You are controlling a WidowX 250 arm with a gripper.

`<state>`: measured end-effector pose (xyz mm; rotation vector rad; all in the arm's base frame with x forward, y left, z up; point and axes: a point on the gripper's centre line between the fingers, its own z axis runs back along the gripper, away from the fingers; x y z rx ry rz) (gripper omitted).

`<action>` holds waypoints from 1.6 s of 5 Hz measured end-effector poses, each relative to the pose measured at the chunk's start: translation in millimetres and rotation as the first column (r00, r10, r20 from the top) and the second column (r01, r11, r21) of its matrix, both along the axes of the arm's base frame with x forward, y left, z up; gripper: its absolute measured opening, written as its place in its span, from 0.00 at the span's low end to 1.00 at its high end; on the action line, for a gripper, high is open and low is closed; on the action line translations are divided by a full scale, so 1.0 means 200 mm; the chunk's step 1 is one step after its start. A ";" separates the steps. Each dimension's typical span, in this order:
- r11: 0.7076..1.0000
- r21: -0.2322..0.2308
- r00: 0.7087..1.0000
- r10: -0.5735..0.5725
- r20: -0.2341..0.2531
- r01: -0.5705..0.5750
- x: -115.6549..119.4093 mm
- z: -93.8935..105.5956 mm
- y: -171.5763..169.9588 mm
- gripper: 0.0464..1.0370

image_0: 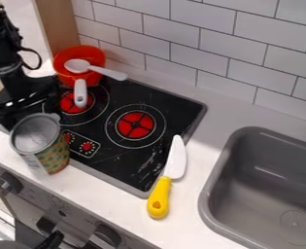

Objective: Move the can to the middle lower burner side

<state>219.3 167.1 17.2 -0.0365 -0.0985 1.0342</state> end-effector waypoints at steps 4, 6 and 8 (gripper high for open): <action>0.998 -0.016 0.998 0.061 0.028 -0.060 0.01 0.00 -0.16 0.96; 0.996 -0.036 0.996 0.088 0.032 -0.087 0.06 0.02 -0.21 0.96; 0.999 0.012 0.984 -0.046 0.170 0.045 0.17 0.19 -0.09 0.96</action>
